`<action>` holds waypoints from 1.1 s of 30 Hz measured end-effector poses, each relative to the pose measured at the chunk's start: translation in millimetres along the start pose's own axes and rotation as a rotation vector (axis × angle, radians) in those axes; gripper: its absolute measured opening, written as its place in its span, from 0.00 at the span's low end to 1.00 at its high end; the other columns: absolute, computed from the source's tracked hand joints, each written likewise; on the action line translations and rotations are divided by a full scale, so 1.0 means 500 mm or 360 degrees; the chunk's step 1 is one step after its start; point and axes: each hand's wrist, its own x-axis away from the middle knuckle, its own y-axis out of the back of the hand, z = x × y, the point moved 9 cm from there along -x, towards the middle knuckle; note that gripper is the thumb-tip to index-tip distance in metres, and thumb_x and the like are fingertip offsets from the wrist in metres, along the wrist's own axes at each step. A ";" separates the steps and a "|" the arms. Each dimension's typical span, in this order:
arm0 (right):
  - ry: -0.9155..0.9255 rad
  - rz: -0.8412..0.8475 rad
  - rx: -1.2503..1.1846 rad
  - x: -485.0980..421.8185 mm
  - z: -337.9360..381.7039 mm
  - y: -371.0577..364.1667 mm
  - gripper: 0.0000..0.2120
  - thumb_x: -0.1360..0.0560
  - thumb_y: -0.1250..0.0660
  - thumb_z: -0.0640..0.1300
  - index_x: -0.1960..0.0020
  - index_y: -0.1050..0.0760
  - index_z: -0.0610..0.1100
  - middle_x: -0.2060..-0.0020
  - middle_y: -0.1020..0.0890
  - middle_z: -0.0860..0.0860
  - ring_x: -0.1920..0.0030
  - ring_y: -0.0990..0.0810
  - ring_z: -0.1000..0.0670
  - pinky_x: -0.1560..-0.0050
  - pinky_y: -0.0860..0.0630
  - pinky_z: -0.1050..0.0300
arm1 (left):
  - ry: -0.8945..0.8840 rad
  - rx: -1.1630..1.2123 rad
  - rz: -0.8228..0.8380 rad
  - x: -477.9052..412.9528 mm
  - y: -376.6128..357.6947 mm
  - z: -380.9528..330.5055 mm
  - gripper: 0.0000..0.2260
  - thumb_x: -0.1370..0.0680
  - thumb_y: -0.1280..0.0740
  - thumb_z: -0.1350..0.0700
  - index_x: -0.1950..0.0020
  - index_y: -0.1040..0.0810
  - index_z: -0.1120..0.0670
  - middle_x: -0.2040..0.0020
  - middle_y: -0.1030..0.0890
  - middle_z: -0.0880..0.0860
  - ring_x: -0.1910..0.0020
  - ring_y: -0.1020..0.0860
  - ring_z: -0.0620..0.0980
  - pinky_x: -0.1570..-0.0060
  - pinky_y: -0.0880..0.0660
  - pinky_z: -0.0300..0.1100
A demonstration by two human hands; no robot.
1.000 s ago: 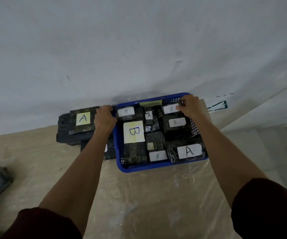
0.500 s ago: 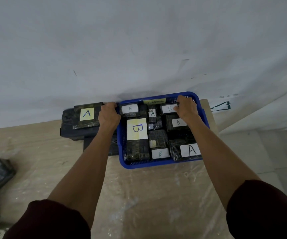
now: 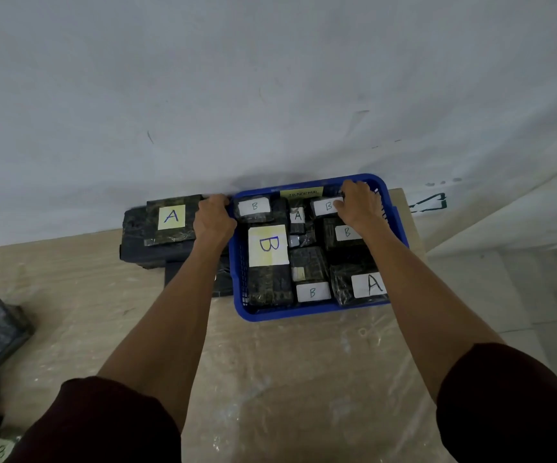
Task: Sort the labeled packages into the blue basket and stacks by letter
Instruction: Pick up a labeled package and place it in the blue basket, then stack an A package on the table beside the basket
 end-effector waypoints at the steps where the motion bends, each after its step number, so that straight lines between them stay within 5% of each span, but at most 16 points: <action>1: 0.0001 -0.0017 0.0035 0.006 0.004 0.005 0.19 0.18 0.36 0.46 0.31 0.30 0.38 0.35 0.25 0.39 0.35 0.25 0.37 0.32 0.30 0.39 | -0.0009 0.0025 0.0009 0.001 0.001 0.003 0.21 0.27 0.29 0.68 0.35 0.22 0.59 0.43 0.18 0.62 0.46 0.19 0.62 0.47 0.21 0.51; 6: 0.0049 -0.0079 0.0025 0.061 0.045 0.035 0.18 0.18 0.36 0.46 0.31 0.30 0.38 0.34 0.28 0.39 0.35 0.26 0.38 0.34 0.28 0.41 | -0.0120 0.0164 0.0068 0.037 0.024 0.004 0.14 0.29 0.29 0.70 0.45 0.18 0.60 0.49 0.16 0.60 0.51 0.17 0.59 0.48 0.19 0.51; 15: 0.0399 -0.0114 -0.0282 0.232 0.314 0.016 0.08 0.20 0.34 0.42 0.50 0.20 0.37 0.53 0.18 0.43 0.50 0.20 0.42 0.51 0.25 0.50 | -0.0335 0.0285 0.0159 0.138 0.161 0.155 0.07 0.25 0.28 0.62 0.52 0.18 0.51 0.61 0.18 0.48 0.60 0.18 0.49 0.51 0.17 0.51; 21: 0.0563 -0.0063 -0.0325 0.369 0.589 -0.091 0.07 0.21 0.33 0.44 0.50 0.20 0.40 0.56 0.19 0.48 0.53 0.21 0.46 0.51 0.25 0.52 | -0.0328 0.0272 0.0167 0.199 0.297 0.423 0.08 0.25 0.31 0.64 0.49 0.16 0.56 0.59 0.17 0.54 0.59 0.16 0.58 0.59 0.16 0.50; 26: 0.0563 0.0106 -0.0358 0.499 0.807 -0.253 0.07 0.22 0.32 0.44 0.51 0.19 0.41 0.57 0.17 0.45 0.53 0.20 0.45 0.51 0.23 0.52 | -0.0281 0.0171 0.0279 0.251 0.389 0.684 0.08 0.23 0.31 0.63 0.45 0.16 0.57 0.58 0.17 0.54 0.58 0.16 0.55 0.58 0.16 0.50; 30: 0.0576 0.0361 -0.0345 0.595 0.961 -0.401 0.04 0.24 0.29 0.45 0.55 0.19 0.45 0.56 0.16 0.46 0.51 0.19 0.44 0.50 0.23 0.52 | -0.0179 0.0037 0.0304 0.287 0.447 0.888 0.10 0.23 0.33 0.61 0.43 0.16 0.55 0.53 0.18 0.54 0.53 0.18 0.57 0.48 0.20 0.50; 33: 0.0517 0.0707 -0.0255 0.665 1.033 -0.521 0.10 0.25 0.26 0.51 0.49 0.21 0.46 0.50 0.17 0.43 0.48 0.19 0.43 0.44 0.22 0.49 | -0.0032 -0.0101 0.0239 0.300 0.475 1.017 0.10 0.22 0.33 0.59 0.42 0.17 0.57 0.44 0.17 0.58 0.44 0.19 0.60 0.43 0.22 0.54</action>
